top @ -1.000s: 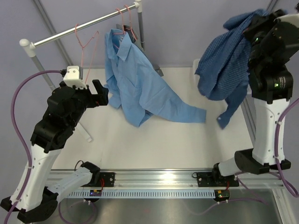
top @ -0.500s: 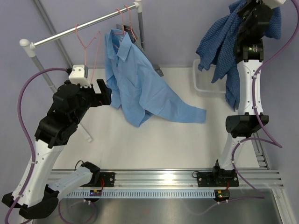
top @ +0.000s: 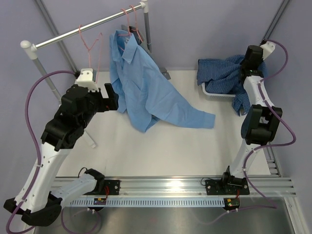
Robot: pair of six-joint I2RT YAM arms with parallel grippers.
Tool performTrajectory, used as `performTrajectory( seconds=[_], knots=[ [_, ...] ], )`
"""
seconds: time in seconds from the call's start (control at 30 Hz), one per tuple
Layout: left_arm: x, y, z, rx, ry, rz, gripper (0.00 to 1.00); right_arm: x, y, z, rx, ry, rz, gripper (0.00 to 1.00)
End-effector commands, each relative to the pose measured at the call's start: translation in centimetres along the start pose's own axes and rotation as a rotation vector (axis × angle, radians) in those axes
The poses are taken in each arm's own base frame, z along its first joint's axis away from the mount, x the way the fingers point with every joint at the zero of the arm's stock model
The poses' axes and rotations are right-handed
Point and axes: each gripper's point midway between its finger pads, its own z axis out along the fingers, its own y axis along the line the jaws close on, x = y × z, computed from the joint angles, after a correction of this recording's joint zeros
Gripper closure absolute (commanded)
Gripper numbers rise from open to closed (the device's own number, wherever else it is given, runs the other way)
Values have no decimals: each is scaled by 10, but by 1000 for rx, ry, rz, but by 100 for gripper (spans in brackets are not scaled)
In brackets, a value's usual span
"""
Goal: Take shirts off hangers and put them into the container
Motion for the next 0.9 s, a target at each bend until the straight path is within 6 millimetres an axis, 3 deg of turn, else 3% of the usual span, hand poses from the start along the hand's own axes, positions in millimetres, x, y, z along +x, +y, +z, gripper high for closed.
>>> performTrajectory(
  seconds=[0.0, 0.03, 0.1, 0.13, 0.2, 0.23, 0.27, 0.3, 0.33, 0.37, 0.4, 0.47, 0.57, 0.73, 0.8, 0.83, 0.87],
  knots=[
    [-3, -5, 3, 22, -18, -24, 1, -9, -15, -4, 86, -27, 16, 100],
    [-2, -5, 4, 23, -15, -26, 2, -3, -15, -1, 87, -5, 4, 100],
    [0, -6, 6, 25, -6, -29, 2, 33, -18, 11, 100, 99, -45, 100],
    [1, -6, 6, 26, -3, -31, 2, 28, -6, 14, 56, 117, -40, 100],
    [4, -6, 8, 25, 5, -34, 2, 79, -9, 24, 60, 277, -89, 100],
    [6, -6, 8, 25, 9, -36, 2, 69, 5, 26, 17, 290, -74, 100],
    [7, -6, 8, 25, 11, -35, 2, 114, -4, 29, 41, 425, -95, 98],
    [8, -6, 8, 24, 14, -36, 2, 124, -6, 31, 58, 460, -102, 94],
    [9, -6, 8, 23, 13, -38, 2, 119, 2, 33, 40, 470, -89, 91],
    [10, -5, 9, 21, 18, -36, 2, 146, -5, 37, 65, 535, -101, 88],
    [11, -5, 8, 20, 16, -35, 2, 160, -12, 30, 93, 600, -111, 81],
    [11, -4, 8, 18, 17, -35, 2, 170, -15, 27, 108, 637, -108, 68],
    [15, -3, 9, 15, 23, -30, 2, 178, -19, 21, 89, 687, -102, 57],
    [20, -4, 10, 23, 38, -21, 2, 176, -24, 13, 80, 739, -111, 54],
    [18, -5, 9, 29, 31, -20, 2, 149, -13, 8, 28, 687, -107, 52],
    [15, -4, 7, 30, 23, -17, 2, 152, -13, 2, 12, 692, -114, 50],
    [13, -4, 5, 30, 15, -18, 2, 107, 4, -2, -56, 578, -96, 47]
  ],
)
